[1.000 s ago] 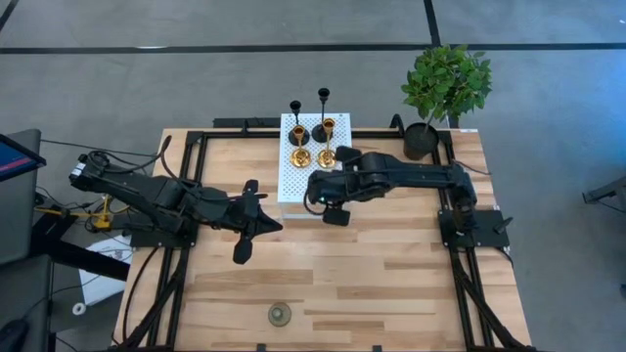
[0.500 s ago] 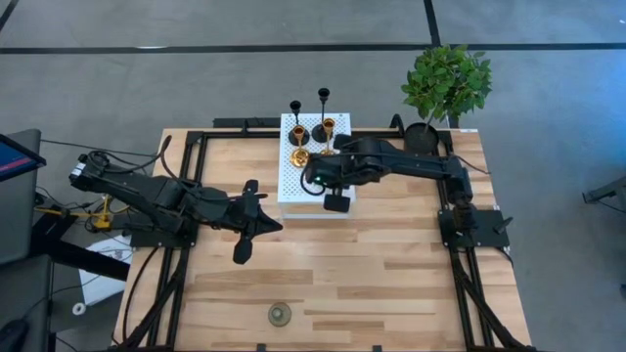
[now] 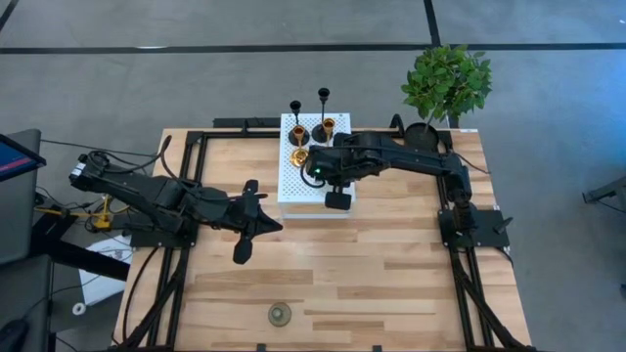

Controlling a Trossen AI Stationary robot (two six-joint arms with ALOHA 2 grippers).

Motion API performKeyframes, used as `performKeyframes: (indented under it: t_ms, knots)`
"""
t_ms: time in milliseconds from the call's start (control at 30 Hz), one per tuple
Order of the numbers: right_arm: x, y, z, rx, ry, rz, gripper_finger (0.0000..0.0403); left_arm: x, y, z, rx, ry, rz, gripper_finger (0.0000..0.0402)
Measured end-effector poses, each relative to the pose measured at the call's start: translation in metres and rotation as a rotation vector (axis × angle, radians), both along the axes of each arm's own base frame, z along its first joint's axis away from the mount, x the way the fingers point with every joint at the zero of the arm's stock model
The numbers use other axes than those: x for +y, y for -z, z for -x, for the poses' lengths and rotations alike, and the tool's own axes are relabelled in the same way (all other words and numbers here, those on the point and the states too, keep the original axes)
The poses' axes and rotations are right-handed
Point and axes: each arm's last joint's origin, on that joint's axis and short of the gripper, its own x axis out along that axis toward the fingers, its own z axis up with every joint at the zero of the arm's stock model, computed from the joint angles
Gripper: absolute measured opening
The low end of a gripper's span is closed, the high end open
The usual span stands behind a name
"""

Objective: Pick & Place candle stick holders
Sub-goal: Put the top green glass candle holder on the shelf

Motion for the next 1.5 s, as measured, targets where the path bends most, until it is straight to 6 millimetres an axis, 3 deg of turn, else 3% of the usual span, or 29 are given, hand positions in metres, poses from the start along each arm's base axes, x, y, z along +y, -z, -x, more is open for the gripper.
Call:
performKeyframes:
  t_ms: [333, 667, 1067, 1500]
  knots:
    - [-0.006, 0.019, -0.001, 0.079, 0.015, 0.009, 0.0005, 0.000, 0.000, 0.000, 0.000, 0.000, 0.000, 0.0008]
    - [-0.006, 0.022, -0.001, 0.090, 0.017, 0.015, 0.0005, 0.000, 0.000, 0.000, 0.000, 0.000, 0.000, 0.0008]
    - [-0.005, 0.027, -0.004, 0.099, 0.003, -0.017, 0.0115, 0.000, 0.000, 0.000, 0.002, 0.000, -0.001, 0.0008]
    - [0.003, 0.017, -0.004, 0.065, -0.017, -0.002, 0.0143, 0.000, 0.001, 0.000, 0.010, 0.000, -0.004, 0.0008]
